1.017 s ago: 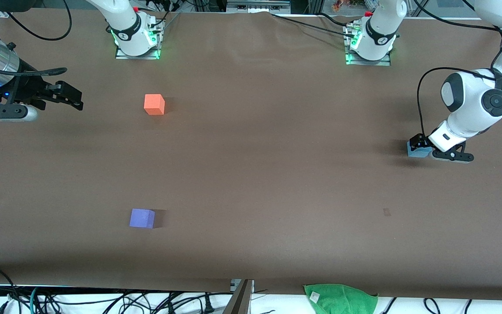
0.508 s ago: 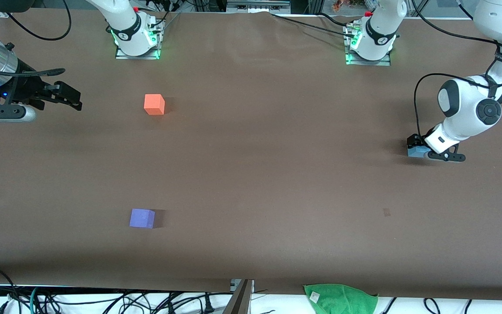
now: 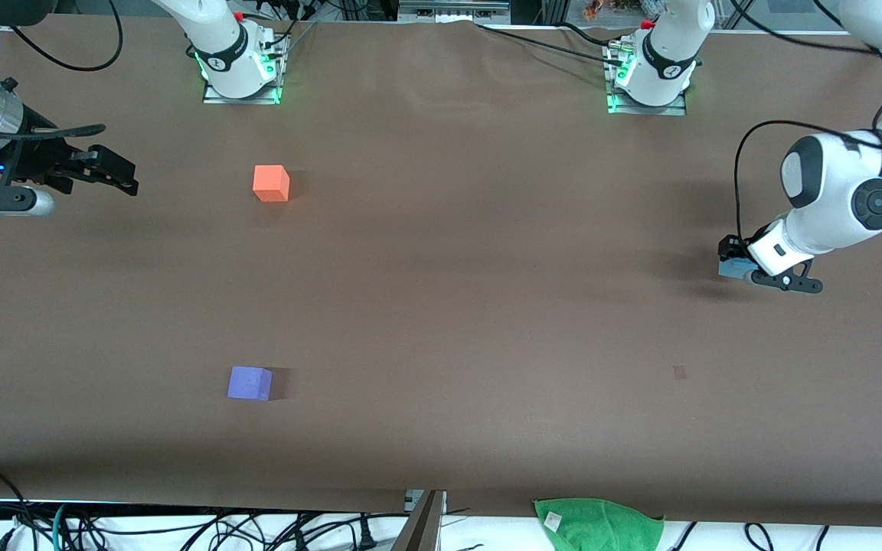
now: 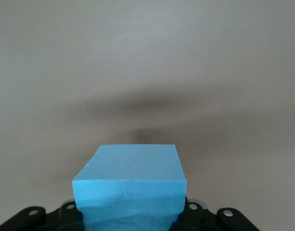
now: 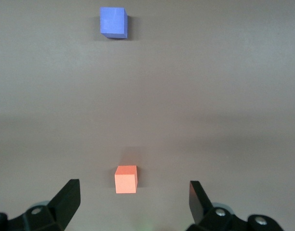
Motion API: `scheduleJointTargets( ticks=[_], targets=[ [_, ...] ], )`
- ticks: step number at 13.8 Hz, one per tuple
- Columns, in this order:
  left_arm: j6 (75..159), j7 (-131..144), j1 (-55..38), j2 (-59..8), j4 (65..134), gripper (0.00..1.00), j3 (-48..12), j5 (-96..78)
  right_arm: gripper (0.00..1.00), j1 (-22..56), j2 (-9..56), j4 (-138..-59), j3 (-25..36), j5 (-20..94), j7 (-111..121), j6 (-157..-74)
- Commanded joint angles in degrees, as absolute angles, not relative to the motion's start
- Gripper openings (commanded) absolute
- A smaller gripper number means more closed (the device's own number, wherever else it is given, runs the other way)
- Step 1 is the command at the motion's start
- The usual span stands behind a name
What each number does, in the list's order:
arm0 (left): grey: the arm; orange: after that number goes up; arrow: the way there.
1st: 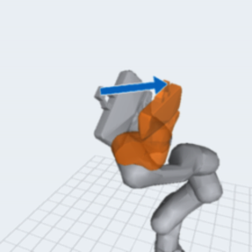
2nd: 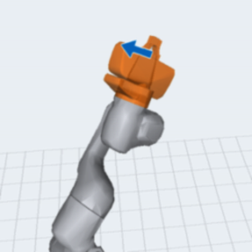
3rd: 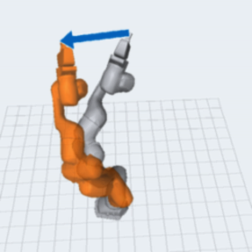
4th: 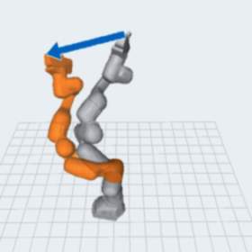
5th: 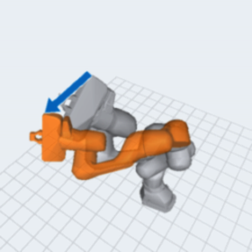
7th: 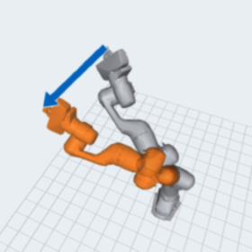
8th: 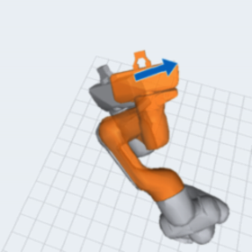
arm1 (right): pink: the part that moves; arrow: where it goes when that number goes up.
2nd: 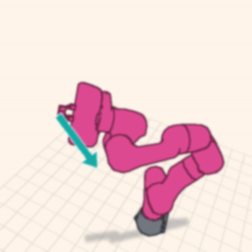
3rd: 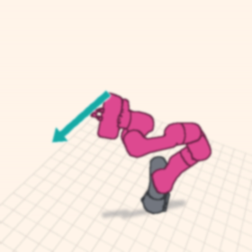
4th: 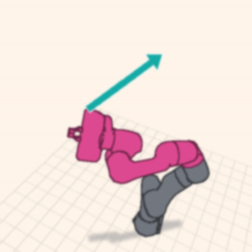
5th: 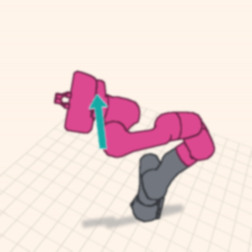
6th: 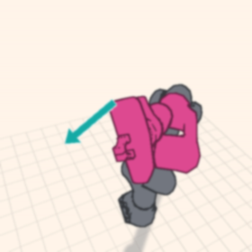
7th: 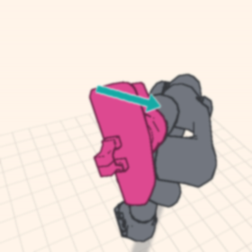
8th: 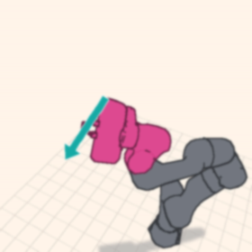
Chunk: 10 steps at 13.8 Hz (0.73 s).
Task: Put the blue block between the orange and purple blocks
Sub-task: 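Lift the blue cube with the left gripper and carry it toward the middle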
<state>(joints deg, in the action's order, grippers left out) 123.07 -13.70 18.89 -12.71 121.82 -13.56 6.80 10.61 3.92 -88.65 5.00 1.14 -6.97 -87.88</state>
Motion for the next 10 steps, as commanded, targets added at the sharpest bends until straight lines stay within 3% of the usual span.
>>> scheduleJointTargets(
  ticks=[1,5,10],
  targets=[
    [109.5,-9.8,18.8,-12.7,113.0,0.21,-22.0,4.2,1.00,10.1,5.9,-88.0,4.7,0.3,-6.9,-88.5],
    [109.1,8.3,14.4,-17.7,107.2,0.25,-32.0,2.0,1.00,10.0,6.4,-87.6,4.7,0.6,-4.2,-87.9],
    [115.5,32.7,-4.6,-35.0,91.6,0.23,-31.4,3.3,1.00,10.0,7.8,-87.6,4.6,0.5,-2.5,-88.8]
  ],
)
